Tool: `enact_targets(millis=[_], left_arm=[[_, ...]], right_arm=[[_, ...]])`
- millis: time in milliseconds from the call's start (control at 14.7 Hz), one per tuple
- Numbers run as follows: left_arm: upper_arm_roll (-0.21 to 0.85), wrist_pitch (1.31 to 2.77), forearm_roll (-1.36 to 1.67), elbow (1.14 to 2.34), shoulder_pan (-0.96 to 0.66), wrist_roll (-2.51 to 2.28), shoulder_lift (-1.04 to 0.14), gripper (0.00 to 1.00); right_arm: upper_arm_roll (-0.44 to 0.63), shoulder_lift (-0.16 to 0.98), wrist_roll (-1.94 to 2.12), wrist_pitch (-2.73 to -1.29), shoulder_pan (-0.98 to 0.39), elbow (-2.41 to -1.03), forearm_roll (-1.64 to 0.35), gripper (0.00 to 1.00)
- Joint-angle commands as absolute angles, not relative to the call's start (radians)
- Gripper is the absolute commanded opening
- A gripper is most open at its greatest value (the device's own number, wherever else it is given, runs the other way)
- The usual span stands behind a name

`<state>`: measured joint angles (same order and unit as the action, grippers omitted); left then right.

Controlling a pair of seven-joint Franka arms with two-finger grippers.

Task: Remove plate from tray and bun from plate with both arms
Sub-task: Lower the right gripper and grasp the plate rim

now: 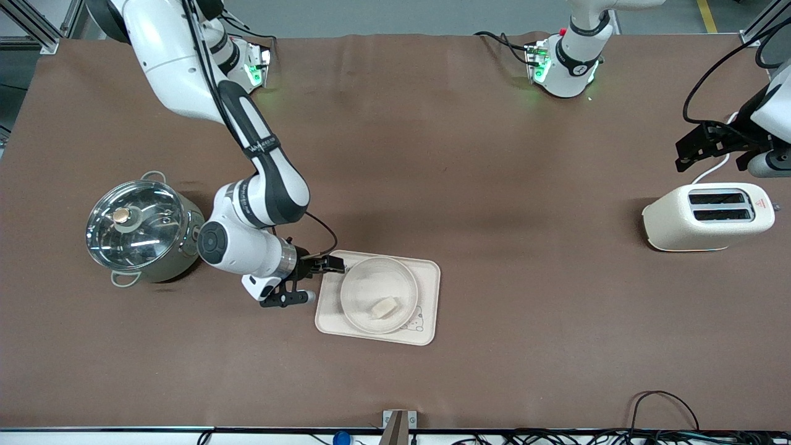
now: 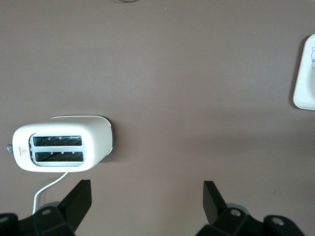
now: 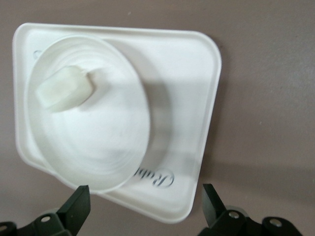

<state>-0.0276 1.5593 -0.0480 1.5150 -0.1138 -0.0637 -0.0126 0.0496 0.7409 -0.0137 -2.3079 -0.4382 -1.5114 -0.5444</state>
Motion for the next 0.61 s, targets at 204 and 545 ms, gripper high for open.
enact_targets(millis=[204,545], left_arm=[[-0.026,1.537,-0.058,1.491,-0.112,-0.06,-0.02,1.0],[-0.026,1.537,-0.057,1.491,-0.112,-0.06,-0.021,1.0]], right_arm=[[0.054,0.865,-0.023,-2.421,-0.459,-1.422,-0.65,0.95],[0.054,0.905,-0.084,-2.444,-0.5,-1.378,-0.647,0.84]])
